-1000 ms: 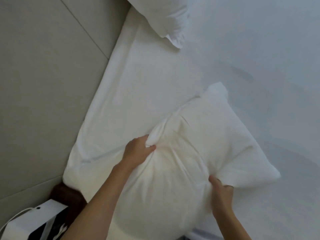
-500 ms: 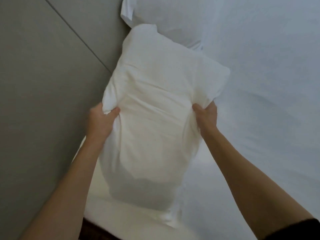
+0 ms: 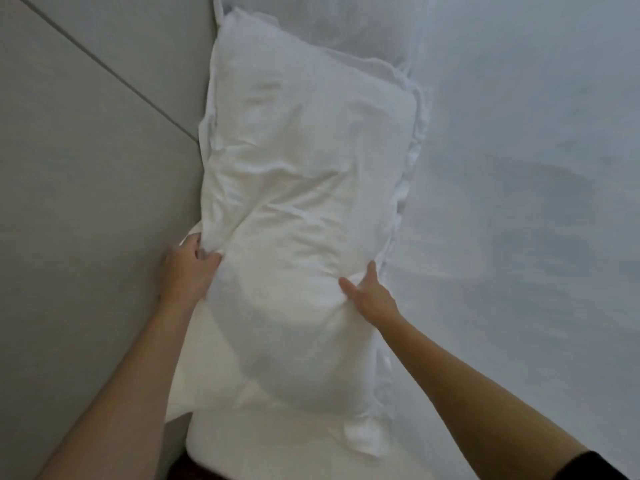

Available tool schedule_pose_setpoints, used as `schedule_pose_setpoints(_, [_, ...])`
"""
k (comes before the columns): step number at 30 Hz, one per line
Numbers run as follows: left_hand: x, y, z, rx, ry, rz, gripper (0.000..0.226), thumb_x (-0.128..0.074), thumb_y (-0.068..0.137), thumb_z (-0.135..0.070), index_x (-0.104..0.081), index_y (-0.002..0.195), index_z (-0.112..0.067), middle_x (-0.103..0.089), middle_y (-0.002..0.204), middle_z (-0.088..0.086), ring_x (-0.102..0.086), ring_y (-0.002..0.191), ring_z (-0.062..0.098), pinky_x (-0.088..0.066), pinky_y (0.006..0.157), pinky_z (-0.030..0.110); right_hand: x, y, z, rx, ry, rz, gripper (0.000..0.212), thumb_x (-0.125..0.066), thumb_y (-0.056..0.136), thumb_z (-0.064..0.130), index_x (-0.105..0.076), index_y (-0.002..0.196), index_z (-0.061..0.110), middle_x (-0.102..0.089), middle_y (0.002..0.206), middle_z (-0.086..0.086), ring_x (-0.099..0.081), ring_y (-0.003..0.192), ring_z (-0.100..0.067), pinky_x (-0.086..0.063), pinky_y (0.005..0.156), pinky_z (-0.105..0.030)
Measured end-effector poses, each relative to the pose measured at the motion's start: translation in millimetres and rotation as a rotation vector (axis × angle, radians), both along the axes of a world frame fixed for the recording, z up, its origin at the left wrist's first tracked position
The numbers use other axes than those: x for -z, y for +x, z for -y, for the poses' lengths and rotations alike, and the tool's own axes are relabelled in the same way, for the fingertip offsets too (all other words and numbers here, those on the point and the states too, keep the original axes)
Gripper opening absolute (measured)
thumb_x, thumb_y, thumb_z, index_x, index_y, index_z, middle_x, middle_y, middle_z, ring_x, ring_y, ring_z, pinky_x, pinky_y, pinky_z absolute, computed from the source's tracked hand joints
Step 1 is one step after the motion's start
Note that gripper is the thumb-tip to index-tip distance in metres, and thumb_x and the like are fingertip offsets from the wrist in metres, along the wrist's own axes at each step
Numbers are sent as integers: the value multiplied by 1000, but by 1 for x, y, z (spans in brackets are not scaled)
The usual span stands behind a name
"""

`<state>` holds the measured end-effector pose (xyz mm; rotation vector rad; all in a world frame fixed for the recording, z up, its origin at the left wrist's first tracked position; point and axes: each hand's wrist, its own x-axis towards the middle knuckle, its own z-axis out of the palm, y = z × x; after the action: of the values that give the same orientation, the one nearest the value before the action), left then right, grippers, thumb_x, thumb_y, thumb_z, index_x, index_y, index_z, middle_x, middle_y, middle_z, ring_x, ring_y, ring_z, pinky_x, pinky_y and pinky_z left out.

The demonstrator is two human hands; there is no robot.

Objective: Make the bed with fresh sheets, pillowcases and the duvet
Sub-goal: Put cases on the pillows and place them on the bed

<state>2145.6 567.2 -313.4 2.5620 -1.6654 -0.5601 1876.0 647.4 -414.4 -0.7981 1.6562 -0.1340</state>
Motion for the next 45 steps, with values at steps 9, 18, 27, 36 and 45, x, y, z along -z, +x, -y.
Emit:
schedule_pose_setpoints(9, [13, -15, -37, -54, -254, 285, 65, -72, 76, -43, -51, 122, -1, -56, 119, 25, -50, 108, 41, -37, 89, 46, -3, 3, -22, 121, -90, 6, 96, -58, 81, 64, -5, 152, 26, -38, 149, -6, -42, 131, -31, -36, 103, -42])
schedule_pose_setpoints(18, [-4, -3, -34, -208, -55, -42, 59, -67, 82, -52, -64, 104, 3, -66, 107, 25, -63, 97, 41, -47, 77, 40, -6, 23, -79, 276, -90, 150, 97, -71, 71, 62, -18, 146, 32, -50, 128, 12, -51, 123, -24, -40, 94, -33])
schedule_pose_setpoints(27, [-54, 11, -41, -111, -362, 180, 20, -62, 85, -20, -55, 99, -7, -63, 97, 21, -56, 90, 40, -39, 73, 42, 1, 53, -82, 268, -69, 193, 77, -62, 78, 63, -32, 141, 30, -56, 126, 6, -56, 115, -22, -45, 96, -37])
schedule_pose_setpoints(36, [-18, 16, -96, 168, -539, 264, 39, -55, 76, 1, -52, 115, -2, -54, 113, 26, -51, 103, 41, -38, 86, 49, 39, 35, -127, 213, -58, -209, 49, -52, 95, 27, -40, 139, 10, -54, 127, -9, -55, 114, -26, -44, 93, -36])
schedule_pose_setpoints(45, [55, -123, -142, 1175, -183, 68, 41, -37, 79, -11, -67, 108, -9, -62, 126, 15, -55, 121, 34, -44, 102, 44, 62, 57, -132, 95, 57, -181, 22, -42, 90, 14, -51, 70, 15, -56, 69, 1, -51, 64, -16, -39, 56, -28])
